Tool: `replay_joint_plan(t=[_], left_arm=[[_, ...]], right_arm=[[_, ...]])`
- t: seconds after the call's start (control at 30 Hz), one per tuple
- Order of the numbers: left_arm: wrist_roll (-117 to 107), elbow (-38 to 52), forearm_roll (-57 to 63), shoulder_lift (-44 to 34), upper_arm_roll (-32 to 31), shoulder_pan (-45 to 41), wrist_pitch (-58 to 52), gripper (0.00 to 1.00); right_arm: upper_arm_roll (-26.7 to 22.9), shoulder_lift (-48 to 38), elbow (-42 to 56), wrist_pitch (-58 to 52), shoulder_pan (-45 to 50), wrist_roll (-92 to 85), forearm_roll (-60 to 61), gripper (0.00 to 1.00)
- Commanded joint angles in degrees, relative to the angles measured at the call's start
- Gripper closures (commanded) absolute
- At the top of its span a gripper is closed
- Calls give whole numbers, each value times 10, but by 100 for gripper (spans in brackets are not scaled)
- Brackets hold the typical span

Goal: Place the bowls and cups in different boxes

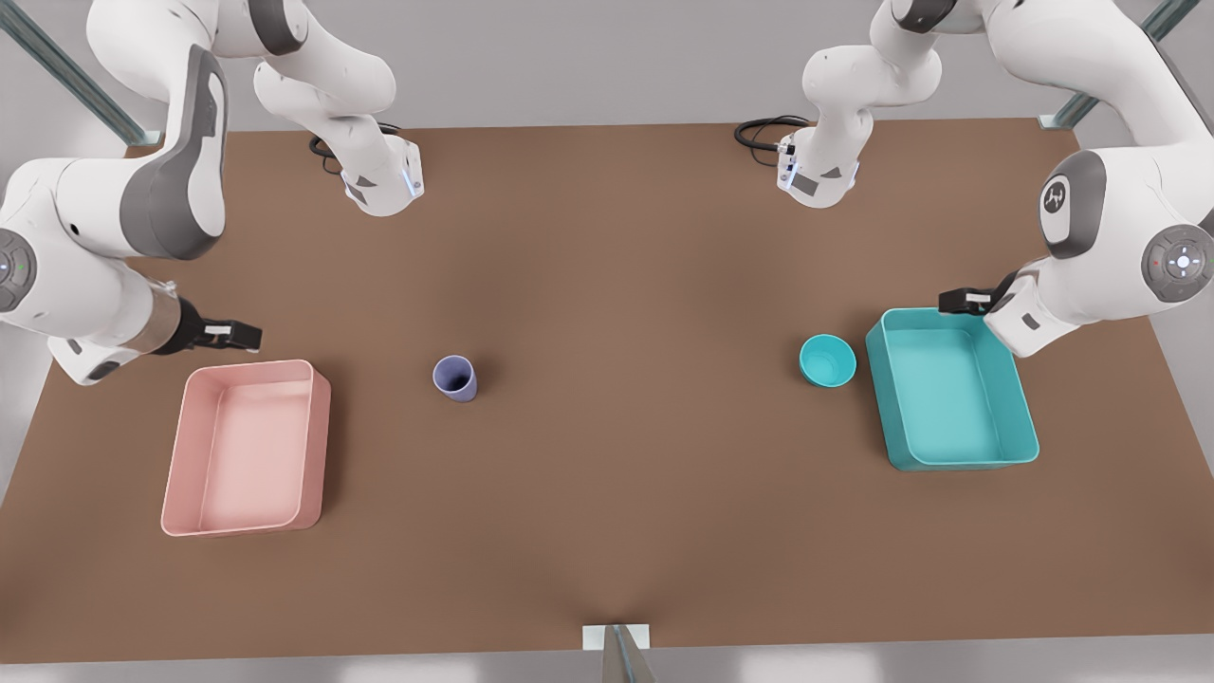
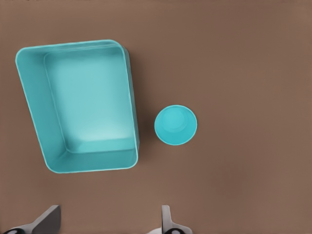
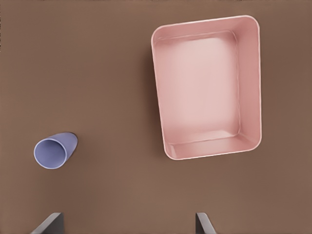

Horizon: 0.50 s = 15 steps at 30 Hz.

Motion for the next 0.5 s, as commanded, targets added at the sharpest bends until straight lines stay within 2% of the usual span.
replay_joint_plan(t=[0.0,0.07,0.17,0.27,0.33,0.4,0.47], left_arm=[[21,-1,-1,-1,0,0,10,0],[23,-2,0,-1,0,-1,8,0],[23,-9,50,64,-6,-91,47,0],[-122,-73,56,125,-6,-180,228,0],[-152,-96,71,154,-6,-197,256,0],[-230,-175,96,154,-6,-201,367,0],[-261,-209,105,153,-5,-197,371,0]], right_arm=[[-1,1,1,22,1,-22,3,0],[1,5,11,26,6,-20,12,0],[4,39,-12,44,97,7,11,0],[5,42,-139,201,170,72,26,0],[5,38,-213,292,171,72,26,0],[5,26,-267,352,171,72,27,0],[5,16,-314,404,171,72,27,0]])
